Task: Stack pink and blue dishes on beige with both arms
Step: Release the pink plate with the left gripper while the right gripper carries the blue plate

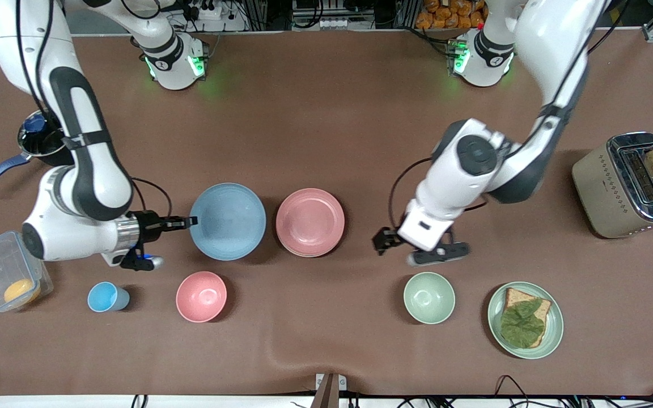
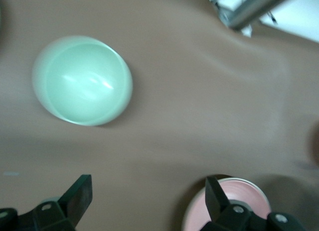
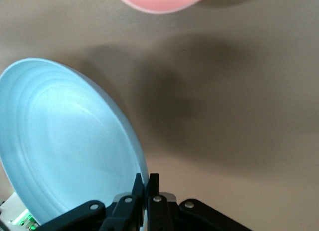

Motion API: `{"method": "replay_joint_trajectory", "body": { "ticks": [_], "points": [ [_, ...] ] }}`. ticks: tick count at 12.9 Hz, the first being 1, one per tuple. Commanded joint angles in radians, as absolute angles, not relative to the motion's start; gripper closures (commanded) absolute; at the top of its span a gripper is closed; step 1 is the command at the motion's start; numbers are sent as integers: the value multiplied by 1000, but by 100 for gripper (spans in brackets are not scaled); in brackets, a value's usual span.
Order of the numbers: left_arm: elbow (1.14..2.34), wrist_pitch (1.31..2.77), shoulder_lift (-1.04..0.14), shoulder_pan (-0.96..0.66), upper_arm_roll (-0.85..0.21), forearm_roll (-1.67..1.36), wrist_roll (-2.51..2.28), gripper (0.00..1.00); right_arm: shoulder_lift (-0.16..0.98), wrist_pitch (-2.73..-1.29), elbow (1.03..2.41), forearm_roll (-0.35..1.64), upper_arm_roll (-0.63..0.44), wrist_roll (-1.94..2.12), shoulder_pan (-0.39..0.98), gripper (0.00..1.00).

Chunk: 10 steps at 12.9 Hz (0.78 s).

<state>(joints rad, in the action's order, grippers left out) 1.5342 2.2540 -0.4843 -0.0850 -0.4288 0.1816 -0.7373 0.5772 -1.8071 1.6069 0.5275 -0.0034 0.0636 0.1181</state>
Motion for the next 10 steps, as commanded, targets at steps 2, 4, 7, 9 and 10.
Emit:
{"method": "replay_joint_trajectory", "body": {
  "ticks": [2,4,7,9,10],
  "points": [
    [1565,1924,-194,44,-440,134,-513,0,600,-1893,1623,558,-12,-21,214,100],
    [1565,1766,-92,125,-439,65,-441,0,615,-1940,1623,569,-12,-72,257,100],
    [1598,1660,20,150,-310,-37,-225,0,637,-1999,1623,589,-12,-138,323,100],
    [1595,1582,43,37,-163,-35,-199,0,644,-2020,1623,589,-12,-172,359,100],
    [1595,1580,43,-1,-117,-32,-193,0,646,-2025,1623,589,-12,-185,368,100]
  ]
}}
